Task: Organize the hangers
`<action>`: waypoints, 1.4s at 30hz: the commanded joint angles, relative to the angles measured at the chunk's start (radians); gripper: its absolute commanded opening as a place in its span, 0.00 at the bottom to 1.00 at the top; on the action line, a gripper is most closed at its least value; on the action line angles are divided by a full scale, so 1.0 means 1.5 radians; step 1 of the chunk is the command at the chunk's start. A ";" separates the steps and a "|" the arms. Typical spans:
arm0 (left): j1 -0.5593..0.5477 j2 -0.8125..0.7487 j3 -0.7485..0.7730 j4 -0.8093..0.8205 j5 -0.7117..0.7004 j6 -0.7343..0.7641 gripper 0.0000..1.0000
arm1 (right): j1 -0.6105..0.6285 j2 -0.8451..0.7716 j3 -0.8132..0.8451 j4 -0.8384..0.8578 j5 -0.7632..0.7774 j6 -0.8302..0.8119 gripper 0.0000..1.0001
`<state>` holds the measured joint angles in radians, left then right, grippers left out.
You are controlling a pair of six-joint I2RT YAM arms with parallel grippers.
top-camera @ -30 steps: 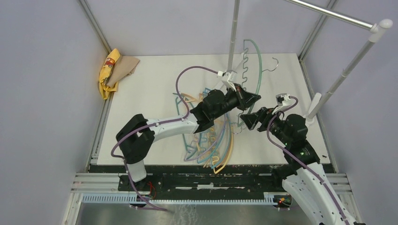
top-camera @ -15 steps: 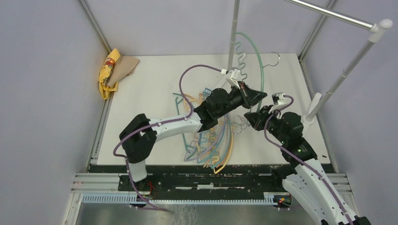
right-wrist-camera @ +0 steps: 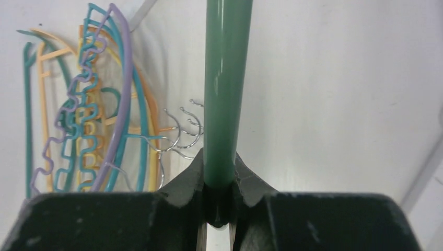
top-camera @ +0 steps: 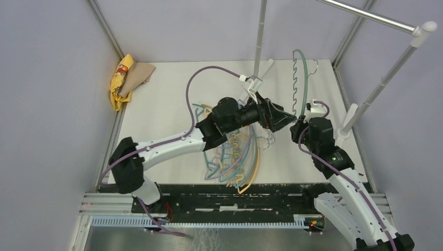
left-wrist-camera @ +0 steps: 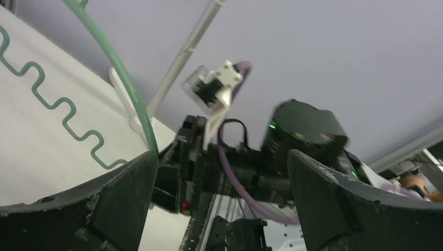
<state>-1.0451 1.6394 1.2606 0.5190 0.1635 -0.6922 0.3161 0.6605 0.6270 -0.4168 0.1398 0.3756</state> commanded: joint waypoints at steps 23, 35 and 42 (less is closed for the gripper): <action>-0.002 -0.299 -0.350 -0.120 -0.076 0.168 0.99 | 0.002 0.169 0.471 -0.182 0.226 -0.171 0.01; -0.002 -0.321 -0.399 -0.115 -0.087 0.159 0.99 | -0.003 0.231 0.521 -0.168 0.268 -0.161 0.01; -0.002 -0.337 -0.420 -0.116 -0.093 0.156 0.99 | -0.072 0.282 0.547 -0.181 0.220 -0.136 0.01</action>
<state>-1.0451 1.1683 0.6472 0.2947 0.0509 -0.4873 0.2794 1.0695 1.3975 -0.7555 0.4953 0.1425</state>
